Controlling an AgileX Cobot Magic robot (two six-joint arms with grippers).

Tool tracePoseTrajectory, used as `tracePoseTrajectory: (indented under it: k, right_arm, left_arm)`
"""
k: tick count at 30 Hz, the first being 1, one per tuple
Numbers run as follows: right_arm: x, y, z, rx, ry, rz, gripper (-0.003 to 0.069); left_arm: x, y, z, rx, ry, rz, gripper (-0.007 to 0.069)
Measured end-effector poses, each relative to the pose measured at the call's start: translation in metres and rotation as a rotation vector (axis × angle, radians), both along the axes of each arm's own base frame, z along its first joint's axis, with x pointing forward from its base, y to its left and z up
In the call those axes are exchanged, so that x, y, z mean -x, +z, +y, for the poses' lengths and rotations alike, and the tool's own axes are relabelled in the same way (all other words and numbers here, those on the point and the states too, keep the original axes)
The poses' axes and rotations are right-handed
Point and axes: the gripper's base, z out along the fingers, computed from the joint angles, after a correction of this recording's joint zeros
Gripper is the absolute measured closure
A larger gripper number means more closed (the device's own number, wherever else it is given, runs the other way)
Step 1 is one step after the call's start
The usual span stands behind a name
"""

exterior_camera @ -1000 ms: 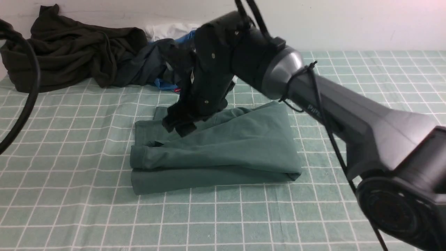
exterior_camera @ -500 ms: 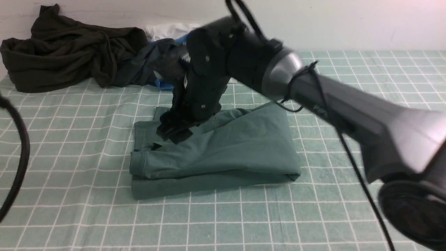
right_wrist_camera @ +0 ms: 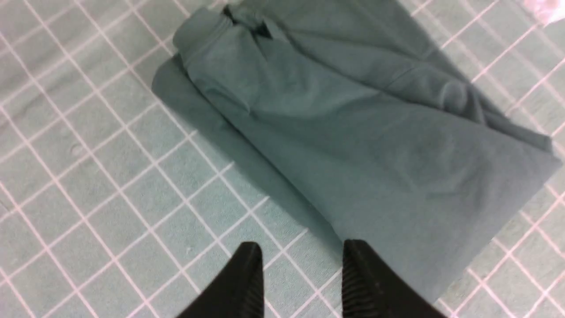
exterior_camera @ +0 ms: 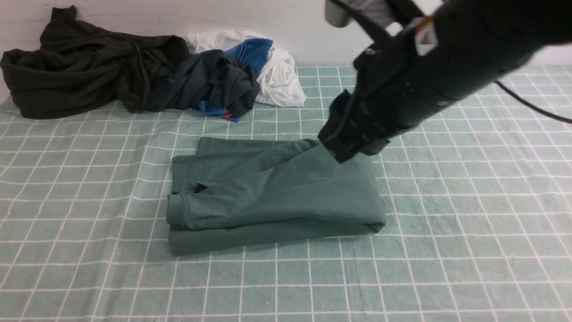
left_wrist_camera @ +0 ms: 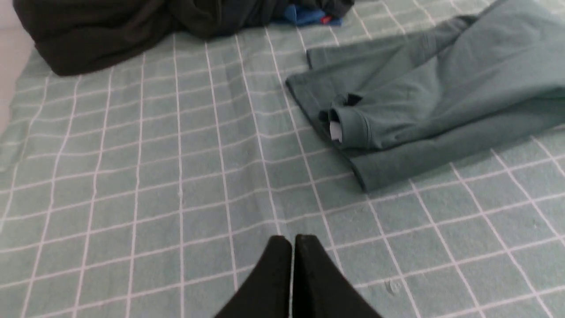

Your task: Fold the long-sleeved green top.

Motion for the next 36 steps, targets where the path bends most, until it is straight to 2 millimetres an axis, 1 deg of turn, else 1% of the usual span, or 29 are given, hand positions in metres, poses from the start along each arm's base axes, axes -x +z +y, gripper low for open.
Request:
tracePoseTrajectory:
  k: [1,2,3,4,7,8,9,10,11,12,13,15,16,18,19,22,28,32,35,36]
  right_arm:
    - [0.002,0.001,-0.001,-0.012,-0.001,-0.014,0.0456]
    - [0.02,0.004,-0.017,-0.056,-0.005,-0.068,0.0491]
    - [0.028,0.008,-0.024,-0.085,-0.007,-0.101,0.0508]
    - [0.039,0.006,-0.033,-0.104,-0.009,-0.121,0.0526]
    - [0.067,0.009,-0.056,-0.169,-0.013,-0.2,0.0568]
    - [0.082,0.01,-0.068,-0.208,-0.015,-0.247,0.0587]
    - [0.082,0.01,-0.068,-0.211,-0.015,-0.251,0.0587]
    - [0.099,0.013,-0.082,-0.259,-0.018,-0.309,0.0603]
    - [0.109,0.011,-0.091,-0.289,-0.02,-0.345,0.0614]
    - [0.111,0.011,-0.093,-0.295,-0.02,-0.352,0.0615]
    - [0.124,0.012,-0.103,-0.341,-0.022,-0.407,0.0622]
    - [0.137,0.009,-0.114,-0.378,-0.024,-0.452,0.0625]
    - [0.14,0.008,-0.116,-0.386,-0.025,-0.461,0.0626]
    - [0.156,0.005,-0.13,-0.423,-0.025,-0.505,0.0626]
    - [0.156,0.004,-0.13,-0.421,-0.025,-0.503,0.0626]
    - [0.172,0.001,-0.143,-0.448,-0.024,-0.535,0.0626]
    - [0.183,0.001,-0.152,-0.459,-0.025,-0.557,0.0632]
    - [0.184,-0.002,-0.153,-0.471,-0.04,-0.522,0.0667]
    - [0.181,-0.009,-0.152,-0.488,-0.059,-0.509,0.067]
    - [0.177,-0.019,-0.151,-0.501,-0.081,-0.527,0.067]
  left_arm:
    - [0.0,0.0,0.0,0.0,0.0,-0.006,0.0627]
    - [0.002,-0.002,0.0,0.004,-0.001,-0.029,0.0627]
    - [0.003,-0.002,0.0,0.005,-0.001,-0.033,0.0627]
    - [0.003,-0.003,0.001,0.005,-0.001,-0.034,0.0627]
    - [0.003,-0.004,0.0,0.004,-0.001,-0.03,0.0627]
    - [0.002,-0.005,0.0,0.004,-0.001,-0.028,0.0627]
    - [0.002,-0.005,0.0,0.004,-0.001,-0.028,0.0627]
    - [0.002,-0.005,0.0,0.004,-0.001,-0.027,0.0627]
    - [0.002,-0.005,0.0,0.004,-0.001,-0.027,0.0627]
    - [0.002,-0.005,0.0,0.004,-0.001,-0.027,0.0627]
    - [0.002,-0.005,0.0,0.004,-0.001,-0.027,0.0627]
    - [0.003,-0.005,0.0,0.004,-0.001,-0.029,0.0627]
    - [0.003,-0.005,0.0,0.004,-0.001,-0.029,0.0627]
    - [0.003,-0.005,0.0,0.005,0.0,-0.029,0.0627]
    - [0.003,-0.005,0.0,0.005,0.0,-0.029,0.0627]
    - [0.003,-0.005,0.0,0.005,0.0,-0.029,0.0627]
    - [0.003,-0.005,0.0,0.005,0.0,-0.029,0.0627]
    - [0.003,-0.005,0.0,0.005,0.0,-0.029,0.0627]
    - [0.003,-0.005,0.0,0.005,0.0,-0.029,0.0627]
    - [0.003,-0.005,0.0,0.005,0.0,-0.029,0.0627]
